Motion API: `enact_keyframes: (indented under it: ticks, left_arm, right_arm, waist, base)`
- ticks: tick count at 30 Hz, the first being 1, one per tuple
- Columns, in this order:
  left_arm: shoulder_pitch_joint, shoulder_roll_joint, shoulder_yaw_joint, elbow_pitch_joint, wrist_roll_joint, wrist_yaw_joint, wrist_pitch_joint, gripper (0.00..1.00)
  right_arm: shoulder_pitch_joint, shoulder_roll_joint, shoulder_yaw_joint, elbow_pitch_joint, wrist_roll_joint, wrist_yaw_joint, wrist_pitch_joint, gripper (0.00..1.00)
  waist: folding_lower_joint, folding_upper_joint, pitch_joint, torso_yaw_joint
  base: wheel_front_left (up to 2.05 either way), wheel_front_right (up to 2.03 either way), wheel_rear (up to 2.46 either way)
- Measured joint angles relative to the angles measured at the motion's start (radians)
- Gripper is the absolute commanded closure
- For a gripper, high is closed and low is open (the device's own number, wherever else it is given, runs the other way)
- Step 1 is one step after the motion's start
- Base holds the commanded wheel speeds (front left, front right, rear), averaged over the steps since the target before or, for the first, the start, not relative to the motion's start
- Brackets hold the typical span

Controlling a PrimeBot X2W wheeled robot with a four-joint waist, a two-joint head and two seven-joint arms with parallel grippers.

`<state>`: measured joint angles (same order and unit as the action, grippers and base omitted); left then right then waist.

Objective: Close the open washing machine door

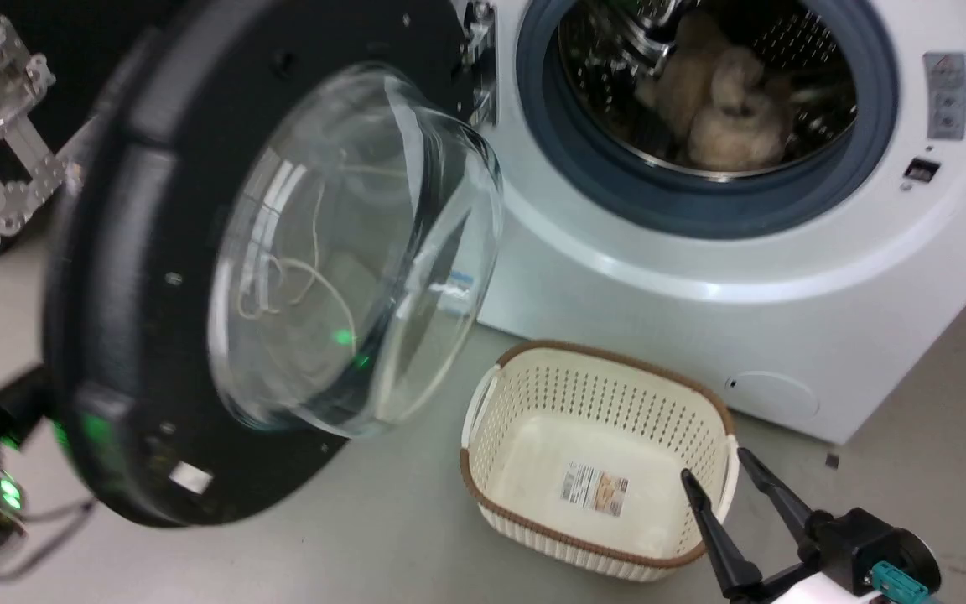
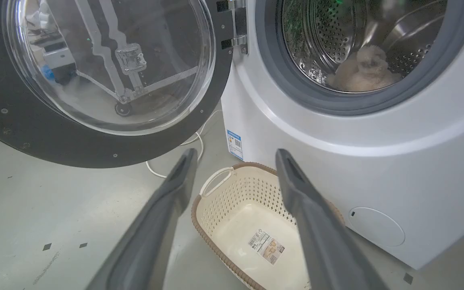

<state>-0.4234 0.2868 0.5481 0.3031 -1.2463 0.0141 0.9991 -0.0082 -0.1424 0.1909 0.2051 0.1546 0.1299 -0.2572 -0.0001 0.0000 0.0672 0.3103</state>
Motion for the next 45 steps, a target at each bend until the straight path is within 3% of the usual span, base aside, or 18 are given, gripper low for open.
enact_keyframes:
  ticks: [6, 7, 9, 15, 17, 18, 19, 20, 21, 22, 23, 25, 34, 41, 45]
  left_arm:
    - [0.131, -0.095, -0.043, -0.144, -0.019, -0.008, 0.055, 1.0]
    - [0.185, -0.148, -0.063, -0.199, -0.026, -0.008, 0.065, 1.0]
    - [0.23, -0.193, -0.083, -0.237, -0.049, -0.008, 0.072, 1.0]
    - [0.333, -0.227, -0.165, -0.314, -0.104, -0.026, 0.043, 1.0]
    - [0.391, -0.227, -0.272, -0.349, -0.18, -0.032, -0.058, 1.0]
    - [0.391, -0.227, -0.272, -0.349, -0.18, -0.032, -0.058, 1.0]
    - [0.421, -0.228, -0.357, -0.36, -0.224, -0.043, -0.142, 1.0]
    - [0.421, -0.228, -0.357, -0.36, -0.224, -0.043, -0.142, 1.0]
    - [0.444, -0.233, -0.445, -0.362, -0.238, -0.057, -0.215, 1.0]
    - [0.444, -0.233, -0.445, -0.362, -0.238, -0.057, -0.215, 1.0]
    - [0.452, -0.236, -0.521, -0.357, -0.254, -0.07, -0.287, 1.0]
    - [0.45, -0.237, -0.58, -0.348, -0.272, -0.08, -0.359, 1.0]
    - [0.334, -0.234, -0.744, -0.244, -0.346, -0.108, -0.621, 1.0]
    - [0.071, -0.237, -0.867, -0.05, -0.416, -0.123, -0.864, 1.0]
    - [-0.033, -0.237, -0.906, 0.04, -0.456, -0.123, -0.944, 1.0]
  right_arm:
    - [0.009, 0.023, -0.052, 0.011, -0.02, 0.0, 0.0, 0.0]
    - [0.016, 0.03, -0.076, 0.012, -0.027, 0.0, 0.0, 0.0]
    - [0.023, 0.033, -0.095, 0.013, -0.036, 0.0, 0.0, 0.0]
    - [0.025, 0.035, -0.127, 0.011, -0.053, 0.0, 0.0, 0.0]
    - [0.025, 0.034, -0.143, 0.007, -0.059, 0.0, 0.0, 0.0]
    - [0.025, 0.034, -0.143, 0.007, -0.059, 0.0, 0.0, 0.0]
    - [0.025, 0.032, -0.147, 0.004, -0.06, 0.0, 0.0, 0.0]
    - [0.025, 0.032, -0.147, 0.004, -0.06, 0.0, 0.0, 0.0]
    - [0.025, 0.029, -0.147, -0.002, -0.062, 0.0, 0.003, 0.0]
    - [0.025, 0.029, -0.147, -0.002, -0.062, 0.0, 0.003, 0.0]
    - [0.024, 0.026, -0.147, -0.012, -0.065, 0.0, 0.009, 0.0]
    - [0.022, 0.021, -0.148, -0.022, -0.066, 0.0, 0.01, 0.0]
    - [-0.003, 0.009, -0.142, -0.043, -0.055, 0.0, 0.015, 0.0]
    - [-0.034, 0.011, -0.122, -0.035, -0.037, 0.0, 0.011, 0.0]
    - [-0.046, 0.012, -0.111, -0.022, -0.031, 0.0, 0.007, 0.0]
  waist:
    - [-0.0001, 0.0, -0.051, -0.015]
    - [-0.0002, 0.0, -0.067, -0.027]
    - [-0.0001, 0.0, -0.078, -0.043]
    - [0.0, 0.0, -0.094, -0.097]
    - [-0.0001, 0.0, -0.096, -0.137]
    - [-0.0001, 0.0, -0.096, -0.137]
    - [0.0, 0.0, -0.094, -0.164]
    - [0.0, 0.0, -0.094, -0.164]
    - [-0.0001, 0.0, -0.089, -0.193]
    - [-0.0001, 0.0, -0.089, -0.193]
    - [0.0, 0.0, -0.081, -0.224]
    - [0.0, 0.0001, -0.069, -0.255]
    - [0.0002, 0.0, 0.001, -0.383]
    - [0.0003, 0.0001, 0.078, -0.486]
    - [0.0003, 0.0001, 0.101, -0.513]
  base:
    - [0.0, 0.0, 0.0]
    - [0.0, 0.0, 0.0]
    - [0.0, 0.0, 0.0]
    - [0.0, 0.0, 0.0]
    - [0.0, 0.0, 0.0]
    - [0.0, 0.0, 0.0]
    - [0.0, 0.0, 0.0]
    - [0.0, 0.0, 0.0]
    - [0.0, 0.0, 0.0]
    - [0.0, 0.0, 0.0]
    - [0.0, 0.0, 0.0]
    - [0.0, 0.0, 0.0]
    - [0.0, 0.0, 0.0]
    - [0.0, 0.0, 0.0]
    - [0.0, 0.0, 0.0]
